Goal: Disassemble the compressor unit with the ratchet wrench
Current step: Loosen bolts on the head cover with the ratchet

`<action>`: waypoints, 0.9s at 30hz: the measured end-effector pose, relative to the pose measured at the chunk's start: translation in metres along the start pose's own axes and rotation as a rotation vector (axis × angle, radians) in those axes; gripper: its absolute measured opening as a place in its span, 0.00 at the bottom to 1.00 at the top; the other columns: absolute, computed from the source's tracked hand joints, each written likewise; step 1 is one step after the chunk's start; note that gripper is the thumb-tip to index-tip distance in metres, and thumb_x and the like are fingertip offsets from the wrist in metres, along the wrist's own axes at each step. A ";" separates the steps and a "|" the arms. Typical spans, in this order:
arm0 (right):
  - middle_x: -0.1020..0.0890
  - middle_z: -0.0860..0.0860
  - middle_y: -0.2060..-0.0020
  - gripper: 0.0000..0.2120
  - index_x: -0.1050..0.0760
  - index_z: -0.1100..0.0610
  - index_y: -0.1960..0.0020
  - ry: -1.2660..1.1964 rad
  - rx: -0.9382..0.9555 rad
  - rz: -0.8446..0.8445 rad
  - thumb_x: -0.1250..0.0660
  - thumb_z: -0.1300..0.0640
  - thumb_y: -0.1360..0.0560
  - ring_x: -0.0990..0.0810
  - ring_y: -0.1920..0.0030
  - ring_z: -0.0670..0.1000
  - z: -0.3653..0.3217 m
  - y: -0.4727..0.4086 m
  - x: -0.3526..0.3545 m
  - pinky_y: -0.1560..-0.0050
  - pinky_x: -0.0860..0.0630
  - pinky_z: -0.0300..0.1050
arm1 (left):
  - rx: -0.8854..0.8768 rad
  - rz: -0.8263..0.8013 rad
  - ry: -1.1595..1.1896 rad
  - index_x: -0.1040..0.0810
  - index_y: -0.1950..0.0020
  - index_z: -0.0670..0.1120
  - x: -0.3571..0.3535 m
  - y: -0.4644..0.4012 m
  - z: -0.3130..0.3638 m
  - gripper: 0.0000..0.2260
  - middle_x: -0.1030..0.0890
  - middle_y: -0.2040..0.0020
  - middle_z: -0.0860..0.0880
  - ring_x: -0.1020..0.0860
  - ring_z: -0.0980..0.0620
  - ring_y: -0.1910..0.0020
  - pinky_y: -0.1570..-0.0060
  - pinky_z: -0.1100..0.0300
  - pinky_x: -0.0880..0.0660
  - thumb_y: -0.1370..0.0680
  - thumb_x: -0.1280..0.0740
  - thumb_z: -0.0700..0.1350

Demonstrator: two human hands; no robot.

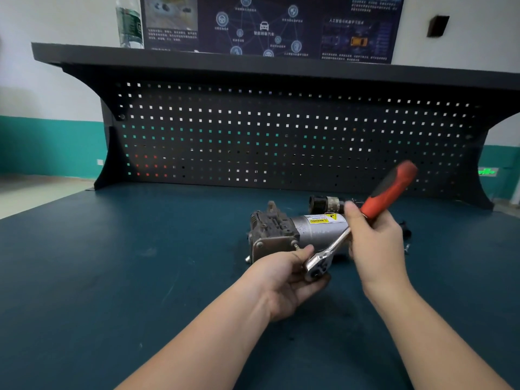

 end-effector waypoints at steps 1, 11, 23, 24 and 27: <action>0.30 0.43 0.79 0.10 0.30 0.51 0.63 -0.051 -0.217 0.047 0.33 0.51 0.24 0.32 0.77 0.44 0.017 -0.002 0.006 0.74 0.35 0.40 | -0.002 -0.007 -0.006 0.23 0.54 0.35 -0.001 0.000 0.000 0.06 0.19 0.63 0.40 0.21 0.45 0.60 0.66 0.52 0.19 0.25 0.31 0.38; 0.31 0.42 0.76 0.08 0.26 0.44 0.61 -0.328 -0.043 -0.098 0.33 0.50 0.23 0.33 0.75 0.43 0.001 0.006 -0.010 0.72 0.35 0.37 | -0.014 0.005 0.009 0.22 0.55 0.36 0.000 -0.001 0.000 0.05 0.20 0.64 0.41 0.21 0.45 0.61 0.67 0.52 0.19 0.25 0.31 0.39; 0.41 0.46 0.84 0.14 0.37 0.54 0.65 -0.452 -0.831 0.039 0.39 0.57 0.22 0.45 0.87 0.43 0.061 0.026 -0.009 0.82 0.48 0.29 | -0.023 -0.015 -0.025 0.23 0.53 0.37 -0.003 0.000 0.002 0.07 0.19 0.59 0.39 0.20 0.44 0.60 0.65 0.54 0.20 0.24 0.32 0.41; 0.40 0.46 0.84 0.13 0.35 0.54 0.64 -0.433 -0.709 0.057 0.38 0.57 0.22 0.44 0.86 0.43 0.055 0.019 -0.006 0.82 0.47 0.31 | -0.022 -0.018 -0.034 0.23 0.53 0.37 -0.003 0.000 0.001 0.07 0.19 0.58 0.39 0.20 0.43 0.60 0.65 0.54 0.19 0.24 0.32 0.42; 0.29 0.43 0.76 0.09 0.27 0.47 0.62 -0.289 -0.110 -0.010 0.32 0.50 0.25 0.31 0.75 0.43 0.010 0.005 -0.005 0.70 0.33 0.39 | -0.011 -0.001 -0.027 0.22 0.55 0.37 -0.001 0.001 0.000 0.08 0.19 0.61 0.40 0.21 0.43 0.59 0.66 0.53 0.19 0.26 0.30 0.42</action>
Point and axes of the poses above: each hand's wrist, its own y-axis away from the middle knuckle, its own x-axis out of the back of the hand, z = x × y, the point moved 6 cm from there along -y, towards the middle knuckle
